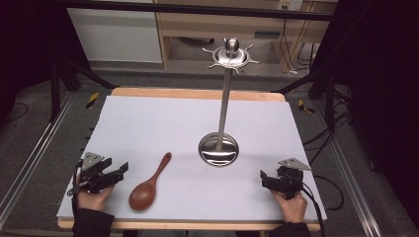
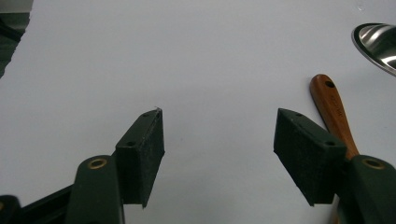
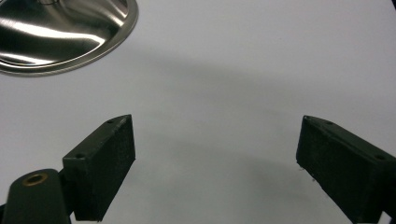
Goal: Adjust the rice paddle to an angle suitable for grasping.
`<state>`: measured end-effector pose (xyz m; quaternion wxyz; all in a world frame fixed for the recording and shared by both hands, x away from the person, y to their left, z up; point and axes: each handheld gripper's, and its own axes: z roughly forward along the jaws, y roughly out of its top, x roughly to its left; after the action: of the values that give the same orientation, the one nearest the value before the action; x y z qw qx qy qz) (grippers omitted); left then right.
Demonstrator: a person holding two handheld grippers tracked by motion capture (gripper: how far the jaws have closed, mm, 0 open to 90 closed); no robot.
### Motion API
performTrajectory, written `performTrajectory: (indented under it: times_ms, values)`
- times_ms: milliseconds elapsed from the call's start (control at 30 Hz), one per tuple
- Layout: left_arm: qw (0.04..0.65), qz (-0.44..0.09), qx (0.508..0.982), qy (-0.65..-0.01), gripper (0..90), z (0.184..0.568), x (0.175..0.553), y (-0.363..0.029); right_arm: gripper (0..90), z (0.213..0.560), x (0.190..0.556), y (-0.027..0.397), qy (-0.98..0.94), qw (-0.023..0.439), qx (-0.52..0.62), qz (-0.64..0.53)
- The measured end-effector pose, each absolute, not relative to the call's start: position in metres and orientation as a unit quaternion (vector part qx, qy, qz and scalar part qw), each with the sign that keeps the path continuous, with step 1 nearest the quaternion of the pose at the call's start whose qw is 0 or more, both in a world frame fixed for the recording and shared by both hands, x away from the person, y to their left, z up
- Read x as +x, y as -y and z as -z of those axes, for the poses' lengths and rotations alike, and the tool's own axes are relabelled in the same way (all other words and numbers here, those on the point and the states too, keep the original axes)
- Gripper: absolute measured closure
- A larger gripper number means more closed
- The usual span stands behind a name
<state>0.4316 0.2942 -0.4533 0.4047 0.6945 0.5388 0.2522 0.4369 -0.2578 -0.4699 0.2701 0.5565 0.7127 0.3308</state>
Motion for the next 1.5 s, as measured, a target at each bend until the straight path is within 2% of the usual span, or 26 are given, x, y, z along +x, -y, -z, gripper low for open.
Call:
performTrajectory:
  times_ms: [467, 1500]
  values:
    - [0.409, -0.244, 0.707, -0.522, 34.9, 0.447, 0.427, -0.285, 11.8, 0.469, 0.434, 0.260, -0.707, 0.271, 0.562, -0.333]
    - [0.406, -0.223, 0.747, -0.476, 34.2, 0.430, 0.429, -0.250, 11.1, 0.468, 0.429, 0.253, -0.718, 0.280, 0.549, -0.324]
